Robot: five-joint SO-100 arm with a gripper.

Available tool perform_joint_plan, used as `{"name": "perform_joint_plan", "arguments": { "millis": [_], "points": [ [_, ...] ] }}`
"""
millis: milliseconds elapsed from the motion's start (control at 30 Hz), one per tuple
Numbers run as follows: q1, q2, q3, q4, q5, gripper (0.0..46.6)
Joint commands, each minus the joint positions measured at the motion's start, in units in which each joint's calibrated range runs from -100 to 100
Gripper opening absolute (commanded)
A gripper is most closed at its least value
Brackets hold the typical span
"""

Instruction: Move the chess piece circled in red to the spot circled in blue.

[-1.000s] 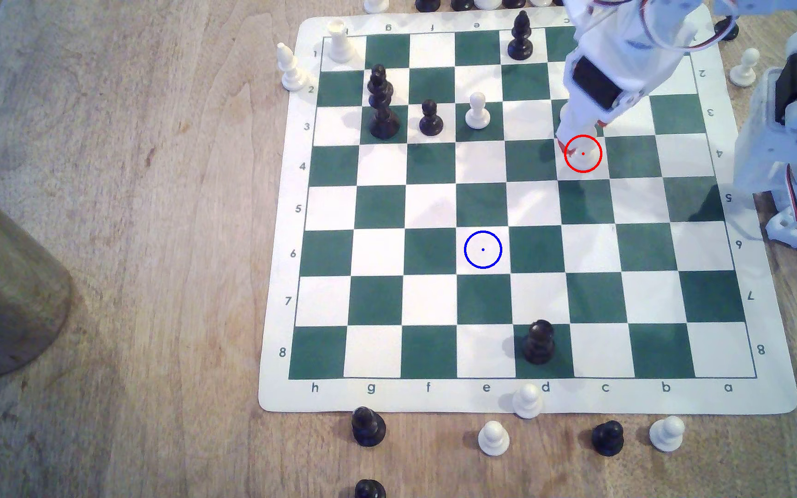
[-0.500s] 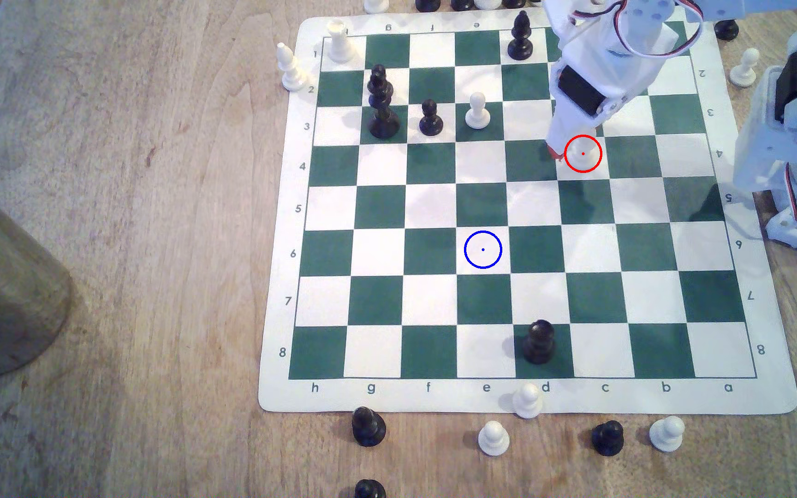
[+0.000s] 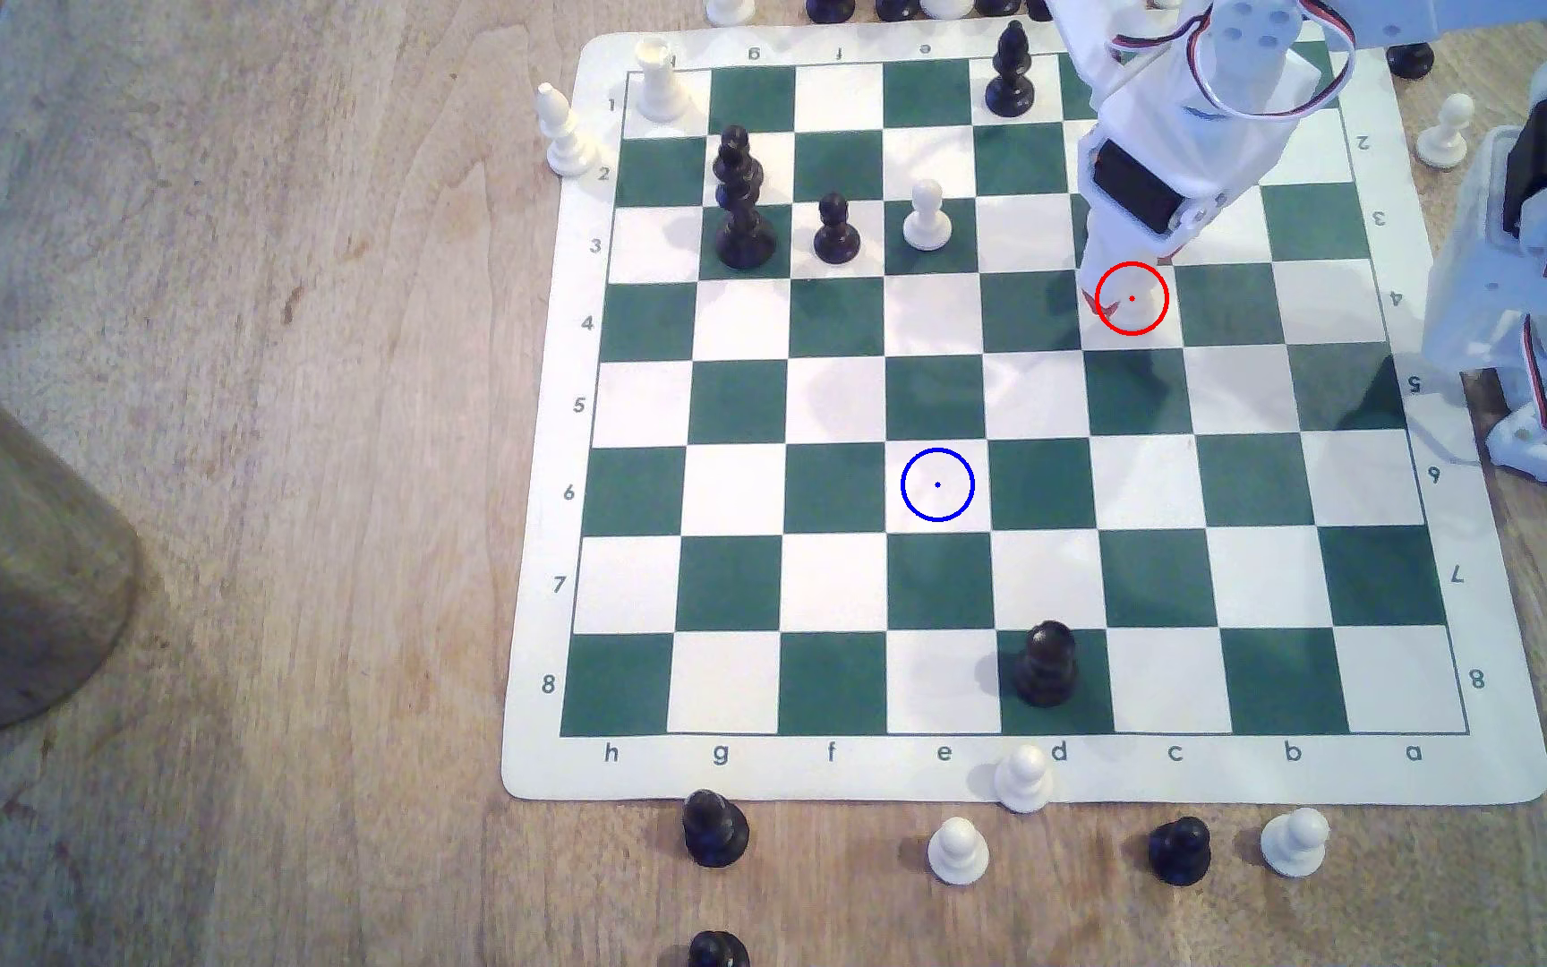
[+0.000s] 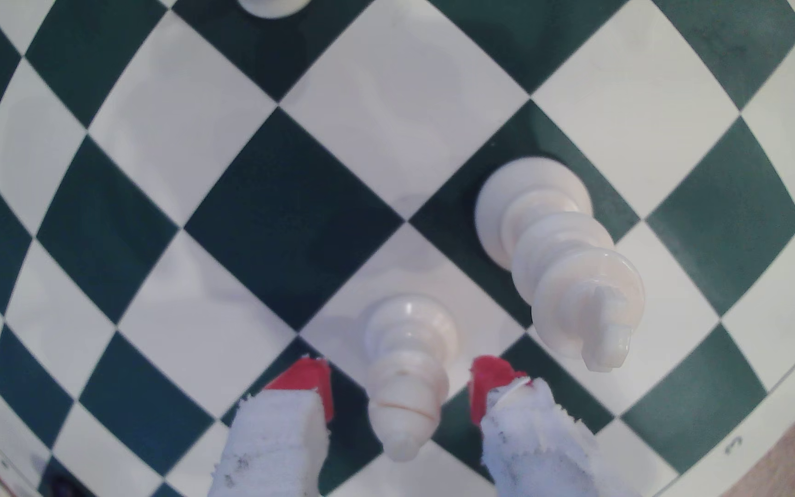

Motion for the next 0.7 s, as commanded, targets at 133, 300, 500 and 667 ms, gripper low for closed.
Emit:
{"name": "perform_joint_plan", "arguments": {
  "millis": [133,300,500,667],
  "points": [
    [-1.1,0.85,-0.41,-0.14,0.15,13.6],
    [-1.17,0.59,-0.41,-0.39,0.15,11.1],
    [-0.94,0.25,-0.59,-0.8,0.15,11.1],
    [-1.17,-0.42,-0.41,-1.12,0.0,10.5]
  ]
}}
